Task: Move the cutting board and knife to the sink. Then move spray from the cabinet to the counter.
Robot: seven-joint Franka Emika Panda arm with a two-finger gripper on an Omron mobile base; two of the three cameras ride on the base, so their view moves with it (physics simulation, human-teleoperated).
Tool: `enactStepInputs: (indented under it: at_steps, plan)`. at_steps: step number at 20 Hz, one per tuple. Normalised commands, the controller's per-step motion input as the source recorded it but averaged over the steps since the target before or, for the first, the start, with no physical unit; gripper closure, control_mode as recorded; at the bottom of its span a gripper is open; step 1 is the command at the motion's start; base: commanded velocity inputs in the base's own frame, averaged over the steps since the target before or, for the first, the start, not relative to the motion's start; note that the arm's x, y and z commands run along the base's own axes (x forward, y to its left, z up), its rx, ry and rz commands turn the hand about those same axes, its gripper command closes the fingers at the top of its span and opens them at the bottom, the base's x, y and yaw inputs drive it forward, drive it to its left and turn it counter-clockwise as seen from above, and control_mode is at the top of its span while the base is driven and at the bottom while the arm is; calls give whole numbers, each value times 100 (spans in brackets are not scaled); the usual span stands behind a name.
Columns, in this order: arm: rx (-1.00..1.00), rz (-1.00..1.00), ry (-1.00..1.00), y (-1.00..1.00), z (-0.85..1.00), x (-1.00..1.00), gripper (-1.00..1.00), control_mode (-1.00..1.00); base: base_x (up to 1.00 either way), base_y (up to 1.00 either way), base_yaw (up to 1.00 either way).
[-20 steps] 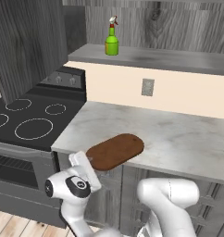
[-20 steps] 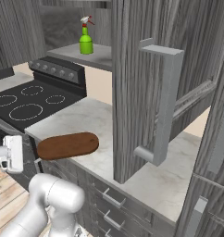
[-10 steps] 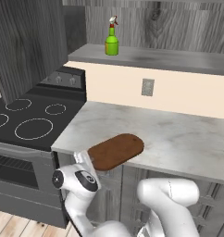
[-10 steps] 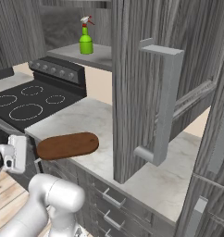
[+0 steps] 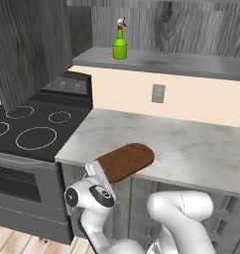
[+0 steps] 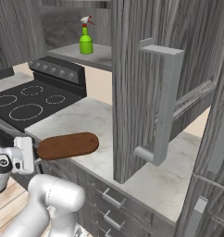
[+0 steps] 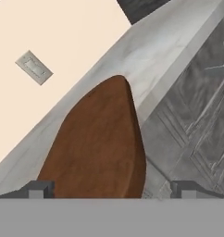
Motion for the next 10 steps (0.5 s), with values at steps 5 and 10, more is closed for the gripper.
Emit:
enactStepInputs:
  at_steps: [5,10]
  plan:
    - [7,-11,-18,2,-14,0,-100,-100,0,0,0]
    - [11,-6,-9,19,-22,-3,-100,-100,0,0,0]
